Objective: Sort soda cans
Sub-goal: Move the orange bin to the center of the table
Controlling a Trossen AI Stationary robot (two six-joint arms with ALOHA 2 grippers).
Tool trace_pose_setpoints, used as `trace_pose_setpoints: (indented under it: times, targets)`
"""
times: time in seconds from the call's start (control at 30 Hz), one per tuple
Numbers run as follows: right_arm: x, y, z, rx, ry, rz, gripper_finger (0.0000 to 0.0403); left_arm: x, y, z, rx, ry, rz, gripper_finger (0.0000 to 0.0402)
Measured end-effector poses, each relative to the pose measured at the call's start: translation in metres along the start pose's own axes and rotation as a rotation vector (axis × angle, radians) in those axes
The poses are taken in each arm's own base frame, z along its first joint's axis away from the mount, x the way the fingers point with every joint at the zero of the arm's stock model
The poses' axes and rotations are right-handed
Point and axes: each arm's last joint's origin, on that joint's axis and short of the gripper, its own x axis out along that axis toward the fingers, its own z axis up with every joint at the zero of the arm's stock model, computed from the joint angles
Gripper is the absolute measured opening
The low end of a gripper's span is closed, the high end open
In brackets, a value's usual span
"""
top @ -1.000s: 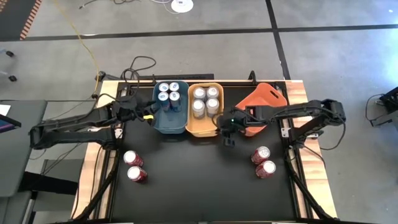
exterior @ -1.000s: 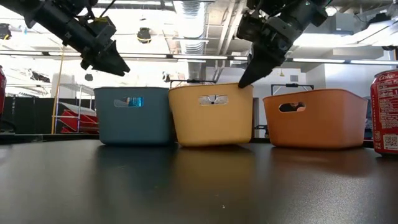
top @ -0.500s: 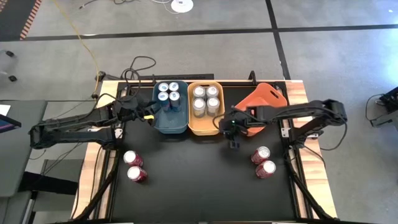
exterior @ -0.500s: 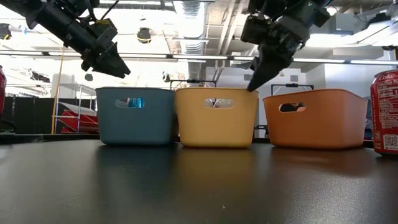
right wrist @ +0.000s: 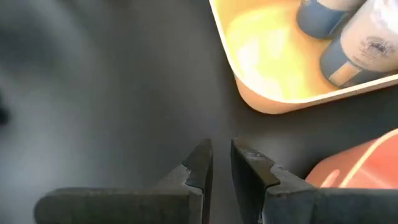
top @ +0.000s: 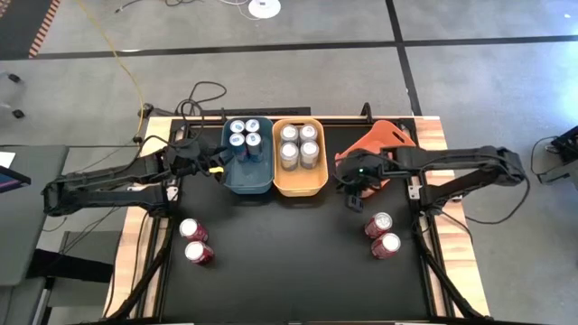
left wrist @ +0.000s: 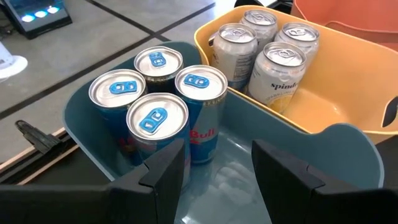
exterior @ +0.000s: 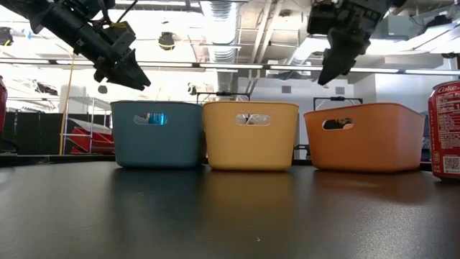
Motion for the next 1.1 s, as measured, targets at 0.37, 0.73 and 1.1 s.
trace_pose_setpoints:
  times: [0.37, 0.73, 1.1]
  targets:
    - [-0.006, -0.024, -0.012, 0.24, 0.133, -0.131, 0.0154, -0.002, -0.006, -0.001, -0.053, 0.004, -0.034, 0.0183]
    - [-0.001, -0.027, -0.013, 0.242, 0.149, -0.263, 0.0254, -0.009, -0.027, 0.0, -0.04, -0.033, -0.165, 0.0183]
    - [0.033, -0.018, -0.017, 0.326, 0.263, -0.335, 0.0111, -0.017, -0.032, 0.017, 0.064, -0.147, -0.205, 0.0183]
